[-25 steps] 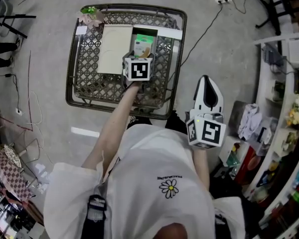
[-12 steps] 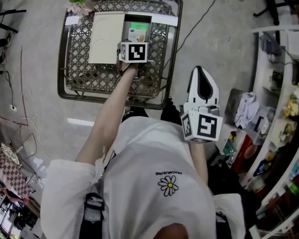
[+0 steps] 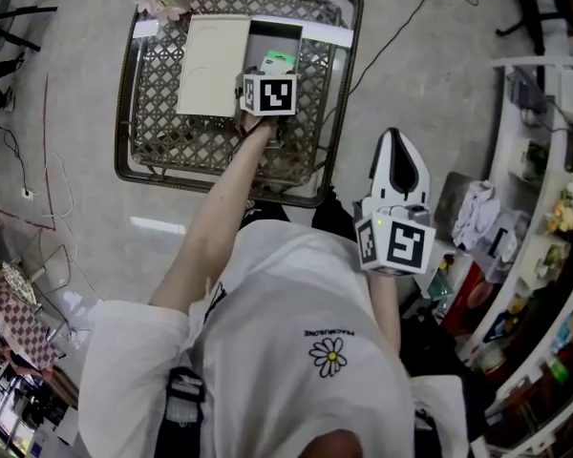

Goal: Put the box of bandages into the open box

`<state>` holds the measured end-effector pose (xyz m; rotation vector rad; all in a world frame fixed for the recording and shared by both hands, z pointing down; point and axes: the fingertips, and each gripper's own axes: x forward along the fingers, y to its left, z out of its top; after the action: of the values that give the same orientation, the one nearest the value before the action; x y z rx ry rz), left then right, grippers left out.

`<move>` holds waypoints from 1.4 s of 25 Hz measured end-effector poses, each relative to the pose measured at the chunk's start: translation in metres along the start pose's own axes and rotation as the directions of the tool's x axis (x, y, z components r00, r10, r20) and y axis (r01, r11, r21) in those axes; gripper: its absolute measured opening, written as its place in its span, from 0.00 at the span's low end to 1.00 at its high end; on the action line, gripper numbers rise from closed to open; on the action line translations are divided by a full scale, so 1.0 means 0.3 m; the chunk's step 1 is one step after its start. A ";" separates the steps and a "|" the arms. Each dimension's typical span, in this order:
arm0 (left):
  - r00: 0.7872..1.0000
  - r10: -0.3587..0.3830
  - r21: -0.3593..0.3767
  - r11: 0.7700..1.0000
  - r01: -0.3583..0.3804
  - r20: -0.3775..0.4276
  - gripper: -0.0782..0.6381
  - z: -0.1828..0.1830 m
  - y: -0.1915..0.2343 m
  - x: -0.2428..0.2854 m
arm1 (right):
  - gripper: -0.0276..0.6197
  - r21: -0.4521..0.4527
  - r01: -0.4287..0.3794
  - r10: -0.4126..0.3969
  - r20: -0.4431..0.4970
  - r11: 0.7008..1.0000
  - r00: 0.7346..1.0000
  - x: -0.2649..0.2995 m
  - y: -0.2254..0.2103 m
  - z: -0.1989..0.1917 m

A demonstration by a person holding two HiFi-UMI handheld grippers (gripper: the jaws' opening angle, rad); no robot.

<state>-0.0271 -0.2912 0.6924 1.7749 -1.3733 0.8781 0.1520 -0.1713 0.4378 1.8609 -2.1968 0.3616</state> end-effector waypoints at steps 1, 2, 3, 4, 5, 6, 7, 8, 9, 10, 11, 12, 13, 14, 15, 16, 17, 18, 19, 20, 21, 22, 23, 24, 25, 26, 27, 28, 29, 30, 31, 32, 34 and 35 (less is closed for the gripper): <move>1.000 -0.001 0.002 1.000 0.001 0.005 0.57 0.003 -0.001 -0.003 | 0.09 -0.001 -0.002 0.002 0.001 1.000 1.000 0.001 0.003 0.001; 1.000 -0.002 0.003 1.000 0.002 0.011 0.57 0.007 -0.003 -0.007 | 0.09 -0.001 -0.004 0.004 0.003 1.000 1.000 0.000 0.005 0.002; 1.000 -0.003 0.004 1.000 0.003 0.019 0.57 0.013 -0.003 -0.011 | 0.09 -0.001 -0.006 0.006 0.006 1.000 1.000 0.000 0.008 0.005; 1.000 -0.003 0.007 1.000 0.003 0.028 0.57 0.021 -0.002 -0.015 | 0.09 -0.003 -0.008 0.008 0.009 1.000 1.000 0.001 0.011 0.008; 0.999 -0.002 0.014 1.000 0.002 0.035 0.57 0.032 0.000 -0.018 | 0.09 -0.007 -0.011 0.011 0.013 1.000 1.000 0.004 0.014 0.012; 0.999 -0.001 0.027 1.000 0.000 0.041 0.57 0.045 0.004 -0.021 | 0.09 -0.015 -0.015 0.015 0.018 1.000 1.000 0.009 0.017 0.017; 0.999 0.001 0.042 0.999 -0.003 0.048 0.57 0.063 0.010 -0.026 | 0.09 -0.026 -0.018 0.019 0.024 0.999 1.000 0.016 0.019 0.023; 0.998 0.004 0.054 0.998 -0.007 0.058 0.57 0.085 0.017 -0.034 | 0.09 -0.037 -0.021 0.022 0.030 0.999 0.999 0.023 0.021 0.032; 0.997 0.008 0.062 0.998 -0.012 0.074 0.57 0.114 0.025 -0.046 | 0.09 -0.045 -0.023 0.025 0.038 0.999 0.999 0.029 0.023 0.045; 0.995 0.011 0.065 0.998 -0.017 0.094 0.57 0.147 0.033 -0.063 | 0.09 -0.052 -0.025 0.028 0.049 0.998 0.998 0.035 0.023 0.060; 0.993 0.014 0.066 0.998 -0.022 0.118 0.57 0.184 0.038 -0.082 | 0.09 -0.056 -0.027 0.031 0.063 0.998 0.998 0.041 0.024 0.079; 0.989 0.018 0.069 0.997 -0.029 0.146 0.57 0.225 0.042 -0.105 | 0.09 -0.061 -0.030 0.034 0.078 0.998 0.996 0.045 0.026 0.098; 0.984 0.025 0.073 0.997 -0.038 0.176 0.55 0.266 0.044 -0.131 | 0.09 -0.067 -0.033 0.039 0.093 0.997 0.995 0.050 0.029 0.118; 0.977 0.031 0.077 0.996 -0.048 0.209 0.50 0.307 0.045 -0.160 | 0.09 -0.072 -0.036 0.044 0.108 0.997 0.993 0.054 0.033 0.137; 0.969 0.036 0.080 0.995 -0.057 0.243 0.47 0.348 0.044 -0.191 | 0.09 -0.078 -0.040 0.049 0.122 0.996 0.991 0.058 0.037 0.156; 0.960 0.037 0.082 0.995 -0.062 0.278 0.44 0.388 0.041 -0.225 | 0.09 -0.082 -0.043 0.054 0.136 0.996 0.989 0.063 0.041 0.175; 0.949 0.034 0.084 0.994 -0.063 0.313 0.42 0.428 0.036 -0.262 | 0.09 -0.086 -0.046 0.059 0.149 0.995 0.987 0.067 0.046 0.193; 0.937 0.029 0.088 0.994 -0.064 0.349 0.41 0.468 0.029 -0.301 | 0.09 -0.089 -0.049 0.063 0.163 0.995 0.985 0.072 0.051 0.212; 0.923 0.024 0.095 0.993 -0.065 0.384 0.40 0.506 0.022 -0.343 | 0.09 -0.091 -0.052 0.067 0.176 0.995 0.982 0.075 0.055 0.230; 0.908 0.019 0.104 0.992 -0.068 0.418 0.40 0.542 0.014 -0.387 | 0.09 -0.094 -0.055 0.072 0.188 0.994 0.980 0.078 0.060 0.249; 0.891 0.014 0.115 0.991 -0.074 0.453 0.39 0.576 0.007 -0.433 | 0.09 -0.097 -0.058 0.076 0.200 0.994 0.977 0.080 0.065 0.267; 0.872 0.010 0.124 0.989 -0.082 0.490 0.37 0.610 0.000 -0.483 | 0.09 -0.101 -0.061 0.081 0.211 0.993 0.974 0.082 0.071 0.285; 0.850 0.007 0.131 0.987 -0.089 0.527 0.36 0.642 -0.005 -0.535 | 0.09 -0.105 -0.064 0.087 0.223 0.992 0.971 0.084 0.077 0.303; 0.826 0.004 0.133 0.987 -0.095 0.564 0.34 0.671 -0.009 -0.588 | 0.09 -0.108 -0.068 0.092 0.234 0.992 0.968 0.086 0.083 0.319; 0.801 -0.001 0.130 0.987 -0.097 0.599 0.33 0.697 -0.014 -0.644 | 0.09 -0.110 -0.071 0.097 0.243 0.991 0.965 0.089 0.090 0.334; 0.774 -0.005 0.125 0.988 -0.096 0.633 0.30 0.718 -0.018 -0.700 | 0.09 -0.112 -0.075 0.102 0.252 0.991 0.962 0.092 0.097 0.346; 0.747 -0.008 0.118 0.989 -0.094 0.665 0.28 0.735 -0.021 -0.757 | 0.09 -0.115 -0.080 0.107 0.260 0.990 0.960 0.096 0.106 0.358; 0.718 -0.010 0.113 0.989 -0.096 0.696 0.26 0.750 -0.024 -0.812 | 0.09 -0.118 -0.085 0.114 0.267 0.989 0.957 0.099 0.114 0.369; 0.688 -0.010 0.110 0.989 -0.102 0.725 0.23 0.761 -0.027 -0.865 | 0.09 -0.122 -0.090 0.121 0.274 0.988 0.954 0.102 0.124 0.380; 0.658 -0.009 0.110 0.987 -0.113 0.753 0.20 0.769 -0.030 -0.916 | 0.09 -0.125 -0.095 0.127 0.280 0.988 0.952 0.103 0.133 0.390; 0.628 -0.007 0.113 0.985 -0.129 0.778 0.18 0.773 -0.033 -0.965 | 0.09 -0.126 -0.100 0.133 0.285 0.987 0.949 0.104 0.141 0.399; 0.600 -0.006 0.118 0.982 -0.148 0.800 0.18 0.772 -0.037 -1.011 | 0.09 -0.125 -0.105 0.137 0.290 0.987 0.947 0.105 0.149 0.407; 0.549 -0.002 0.127 0.973 -0.191 0.836 0.17 0.760 -0.046 -1.098 | 0.09 -0.126 -0.113 0.146 0.298 0.986 0.943 0.108 0.165 0.416; 0.524 -0.002 0.130 0.970 -0.206 0.851 0.16 0.751 -0.053 -1.139 | 0.09 -0.128 -0.116 0.150 0.300 0.985 0.942 0.111 0.172 0.420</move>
<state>-0.0611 -0.3139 0.2847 2.4785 -2.0594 0.1298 0.0929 -0.2367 0.3288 1.8175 -2.4964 -0.0318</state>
